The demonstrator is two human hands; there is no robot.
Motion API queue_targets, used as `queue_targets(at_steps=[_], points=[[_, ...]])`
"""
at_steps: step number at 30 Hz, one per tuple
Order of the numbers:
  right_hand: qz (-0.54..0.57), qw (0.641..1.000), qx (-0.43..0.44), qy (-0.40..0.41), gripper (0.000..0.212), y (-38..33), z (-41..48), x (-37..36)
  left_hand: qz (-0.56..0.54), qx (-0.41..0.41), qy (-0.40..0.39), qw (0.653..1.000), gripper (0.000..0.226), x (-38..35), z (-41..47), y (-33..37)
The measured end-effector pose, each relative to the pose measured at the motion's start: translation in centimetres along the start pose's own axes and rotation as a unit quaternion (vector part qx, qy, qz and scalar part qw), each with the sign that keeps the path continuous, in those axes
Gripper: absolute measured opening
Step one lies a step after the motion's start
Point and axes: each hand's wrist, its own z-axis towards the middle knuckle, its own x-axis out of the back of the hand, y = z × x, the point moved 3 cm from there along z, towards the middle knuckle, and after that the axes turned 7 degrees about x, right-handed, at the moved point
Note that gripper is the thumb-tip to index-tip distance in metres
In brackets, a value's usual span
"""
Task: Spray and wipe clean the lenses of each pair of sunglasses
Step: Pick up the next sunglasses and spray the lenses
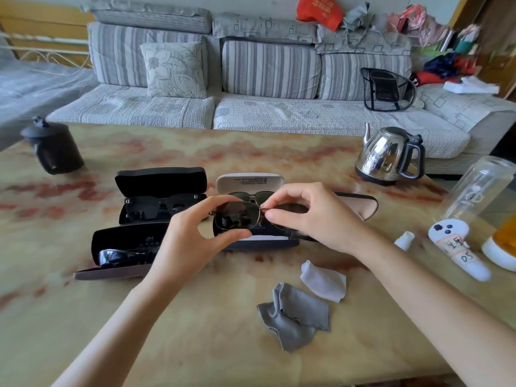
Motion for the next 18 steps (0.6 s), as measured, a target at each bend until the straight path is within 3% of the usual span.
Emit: queue_targets(at_steps=[4, 6, 11, 16, 18], points=[[0.098, 0.994, -0.018, -0.048, 0.049, 0.2, -2.3, 1.8, -0.064, -0.005, 0.008, 0.998, 0.05, 0.7, -1.1, 0.2], [0.15, 0.988, -0.02, -0.035, 0.058, 1.0, -3.7, 2.6, -0.108, 0.004, 0.016, 0.994, 0.05, 1.1, -1.6, 0.3], [0.33, 0.943, 0.016, 0.032, 0.029, 2.0, -6.2, 2.2, -0.19, 0.01, 0.019, 0.982, 0.036, 1.3, -2.9, 0.9], [0.372, 0.924, 0.016, 0.089, 0.021, 1.9, -6.0, 0.4, -0.225, 0.023, 0.007, 0.974, 0.036, 1.0, -3.7, 0.9], [0.384, 0.917, 0.022, 0.106, 0.027, 1.9, -5.7, -0.2, -0.235, 0.033, 0.006, 0.971, 0.035, 1.0, -3.9, 0.9]])
